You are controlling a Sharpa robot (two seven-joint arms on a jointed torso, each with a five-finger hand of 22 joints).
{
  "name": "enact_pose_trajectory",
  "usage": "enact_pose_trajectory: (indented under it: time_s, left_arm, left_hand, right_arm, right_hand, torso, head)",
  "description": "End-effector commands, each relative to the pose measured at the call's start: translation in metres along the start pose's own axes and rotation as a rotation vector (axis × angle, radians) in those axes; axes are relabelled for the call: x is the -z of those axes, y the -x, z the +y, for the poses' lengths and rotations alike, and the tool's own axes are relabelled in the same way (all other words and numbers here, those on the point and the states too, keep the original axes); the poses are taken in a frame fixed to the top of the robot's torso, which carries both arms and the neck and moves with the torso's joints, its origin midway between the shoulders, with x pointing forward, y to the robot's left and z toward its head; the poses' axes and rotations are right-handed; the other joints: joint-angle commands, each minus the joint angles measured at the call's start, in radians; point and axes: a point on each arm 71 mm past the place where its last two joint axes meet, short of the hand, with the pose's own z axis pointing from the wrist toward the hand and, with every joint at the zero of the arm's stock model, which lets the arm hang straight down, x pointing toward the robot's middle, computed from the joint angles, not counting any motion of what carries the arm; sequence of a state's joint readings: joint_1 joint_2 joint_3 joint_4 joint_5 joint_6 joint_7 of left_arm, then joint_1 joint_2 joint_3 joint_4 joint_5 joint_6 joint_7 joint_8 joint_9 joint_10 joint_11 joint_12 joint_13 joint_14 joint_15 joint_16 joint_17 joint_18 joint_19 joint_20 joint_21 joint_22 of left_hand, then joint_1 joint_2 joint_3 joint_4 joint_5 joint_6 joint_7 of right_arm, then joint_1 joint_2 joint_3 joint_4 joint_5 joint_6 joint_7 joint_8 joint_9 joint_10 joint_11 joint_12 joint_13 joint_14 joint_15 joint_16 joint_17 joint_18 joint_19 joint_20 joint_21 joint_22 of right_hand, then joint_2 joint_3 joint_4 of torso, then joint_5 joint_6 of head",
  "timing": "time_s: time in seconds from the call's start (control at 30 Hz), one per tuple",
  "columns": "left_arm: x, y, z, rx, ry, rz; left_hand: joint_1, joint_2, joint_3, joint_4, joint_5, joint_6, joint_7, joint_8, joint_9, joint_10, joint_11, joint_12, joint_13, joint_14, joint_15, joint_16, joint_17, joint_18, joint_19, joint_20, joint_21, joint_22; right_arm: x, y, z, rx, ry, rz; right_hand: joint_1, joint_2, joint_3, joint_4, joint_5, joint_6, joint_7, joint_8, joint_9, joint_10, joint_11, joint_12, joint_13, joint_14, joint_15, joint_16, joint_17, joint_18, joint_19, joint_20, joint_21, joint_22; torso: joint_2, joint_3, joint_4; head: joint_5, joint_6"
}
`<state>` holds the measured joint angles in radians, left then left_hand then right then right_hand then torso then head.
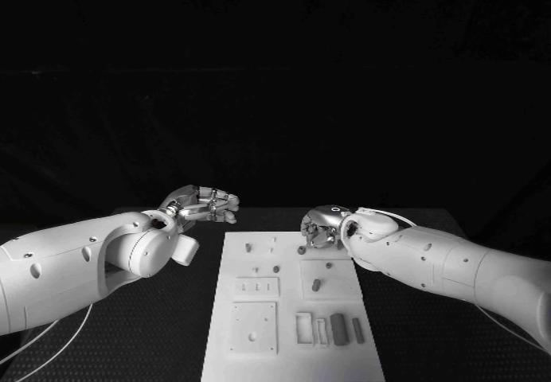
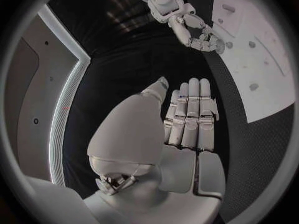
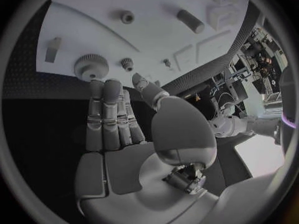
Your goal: Assemble the parts on the task board
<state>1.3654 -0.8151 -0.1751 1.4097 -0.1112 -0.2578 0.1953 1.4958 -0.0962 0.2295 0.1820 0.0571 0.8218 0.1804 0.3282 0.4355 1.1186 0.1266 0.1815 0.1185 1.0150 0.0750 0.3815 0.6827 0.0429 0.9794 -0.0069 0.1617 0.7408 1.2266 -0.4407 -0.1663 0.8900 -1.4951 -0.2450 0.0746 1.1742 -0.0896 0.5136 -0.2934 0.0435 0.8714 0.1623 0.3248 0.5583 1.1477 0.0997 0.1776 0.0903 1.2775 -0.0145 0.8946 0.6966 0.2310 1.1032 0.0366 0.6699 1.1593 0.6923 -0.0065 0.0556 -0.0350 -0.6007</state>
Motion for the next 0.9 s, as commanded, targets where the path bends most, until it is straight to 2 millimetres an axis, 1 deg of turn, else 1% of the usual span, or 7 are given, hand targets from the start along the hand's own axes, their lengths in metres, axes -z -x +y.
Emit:
enact_pose_trajectory:
  time_s: [0.03, 0.2, 0.37, 0.57, 0.73, 0.77, 0.9]
  left_arm:
    - [0.0000, -0.0032, -0.0019, 0.002, -0.018, 0.026]
    - [0.0006, -0.0046, -0.0022, 0.004, -0.018, 0.032]
    - [0.0006, -0.0051, -0.0023, 0.005, -0.020, 0.035]
    - [0.0009, -0.0061, -0.0025, 0.007, -0.019, 0.040]
    - [0.0012, -0.0073, -0.0026, 0.008, -0.019, 0.043]
    - [0.0011, -0.0074, -0.0026, 0.009, -0.018, 0.044]
    - [0.0011, -0.0075, -0.0025, 0.010, -0.017, 0.045]
  left_hand:
    - [-0.002, -0.007, -0.001, 0.008, 0.001, 0.005, 0.004, -0.006, -0.001, 0.001, 0.004, -0.004, -0.002, 0.004, 0.006, -0.005, 0.002, -0.005, -0.001, -0.007, -0.007, -0.001]
    - [-0.003, -0.007, -0.002, 0.011, 0.001, 0.005, 0.004, -0.007, -0.002, 0.002, 0.004, -0.006, -0.002, 0.005, 0.006, -0.007, 0.003, -0.006, 0.000, -0.008, -0.008, -0.002]
    - [-0.003, -0.007, -0.003, 0.013, 0.001, 0.006, 0.005, -0.007, -0.003, 0.002, 0.004, -0.007, -0.002, 0.005, 0.006, -0.008, 0.004, -0.007, 0.000, -0.008, -0.009, -0.002]
    - [-0.003, -0.007, -0.005, 0.015, 0.001, 0.006, 0.005, -0.008, -0.004, 0.003, 0.004, -0.009, -0.002, 0.005, 0.006, -0.010, 0.005, -0.007, 0.001, -0.009, -0.010, -0.002]
    - [-0.003, -0.007, -0.006, 0.018, 0.001, 0.006, 0.006, -0.009, -0.004, 0.003, 0.005, -0.010, -0.003, 0.006, 0.005, -0.011, 0.006, -0.008, 0.002, -0.009, -0.011, -0.002]
    - [-0.003, -0.007, -0.007, 0.018, 0.001, 0.006, 0.006, -0.009, -0.005, 0.003, 0.005, -0.011, -0.003, 0.006, 0.005, -0.012, 0.006, -0.008, 0.002, -0.010, -0.011, -0.002]
    - [-0.004, -0.007, -0.008, 0.021, 0.001, 0.005, 0.007, -0.010, -0.005, 0.003, 0.005, -0.012, -0.003, 0.006, 0.005, -0.013, 0.007, -0.009, 0.002, -0.010, -0.012, -0.003]
  right_arm:
    - [-0.0010, -0.0020, 0.0012, 0.054, -0.004, 0.006]
    - [-0.0012, -0.0037, 0.0025, 0.059, -0.002, 0.013]
    - [-0.0014, -0.0056, 0.0046, 0.061, 0.003, 0.017]
    - [-0.0027, -0.0079, 0.0060, 0.074, 0.001, 0.017]
    - [-0.0032, -0.0095, 0.0067, 0.081, 0.000, 0.023]
    - [-0.0032, -0.0098, 0.0066, 0.082, -0.002, 0.023]
    - [-0.0037, -0.0102, 0.0065, 0.093, -0.006, 0.024]
  right_hand:
    - [0.000, -0.010, -0.007, 0.000, 0.004, 0.001, 0.003, -0.007, -0.001, 0.007, 0.001, -0.004, -0.002, 0.003, 0.002, 0.006, 0.002, 0.031, 0.008, -0.002, 0.006, 0.002]
    - [-0.001, -0.011, -0.007, 0.000, 0.004, 0.002, 0.003, -0.007, -0.002, 0.009, 0.000, -0.006, -0.003, 0.003, 0.001, 0.009, 0.005, 0.031, 0.009, -0.003, 0.008, 0.004]
    - [-0.003, -0.013, -0.007, 0.001, 0.004, 0.003, 0.003, -0.008, -0.002, 0.011, 0.000, -0.009, -0.004, 0.004, 0.001, 0.014, 0.008, 0.031, 0.011, -0.004, 0.010, 0.007]
    - [-0.006, -0.014, -0.008, 0.001, 0.004, 0.004, 0.003, -0.009, -0.003, 0.013, 0.000, -0.011, -0.005, 0.004, 0.001, 0.019, 0.012, 0.031, 0.014, -0.006, 0.013, 0.010]
    - [-0.007, -0.014, -0.008, 0.001, 0.004, 0.004, 0.003, -0.010, -0.004, 0.014, 0.000, -0.012, -0.005, 0.004, 0.001, 0.021, 0.013, 0.031, 0.014, -0.006, 0.014, 0.012]
    - [-0.007, -0.014, -0.008, 0.001, 0.004, 0.004, 0.003, -0.010, -0.004, 0.014, 0.000, -0.013, -0.005, 0.004, 0.001, 0.021, 0.013, 0.031, 0.014, -0.007, 0.015, 0.012]
    - [-0.007, -0.014, -0.007, 0.001, 0.004, 0.004, 0.003, -0.011, -0.004, 0.015, 0.000, -0.013, -0.005, 0.004, 0.001, 0.022, 0.014, 0.031, 0.015, -0.007, 0.016, 0.013]
  torso:
    - [0.015, -0.0057, 0.0083]
    - [0.025, -0.0086, 0.0125]
    - [0.027, -0.0118, 0.0154]
    - [0.033, -0.0089, 0.0141]
    - [0.036, -0.0087, 0.0146]
    - [0.036, -0.0093, 0.0155]
    - [0.038, -0.0085, 0.0146]
  head:
    - [-0.007, 0.006]
    - [-0.010, 0.007]
    - [-0.012, 0.007]
    - [-0.011, 0.011]
    - [-0.011, 0.012]
    - [-0.012, 0.013]
    - [-0.010, 0.015]
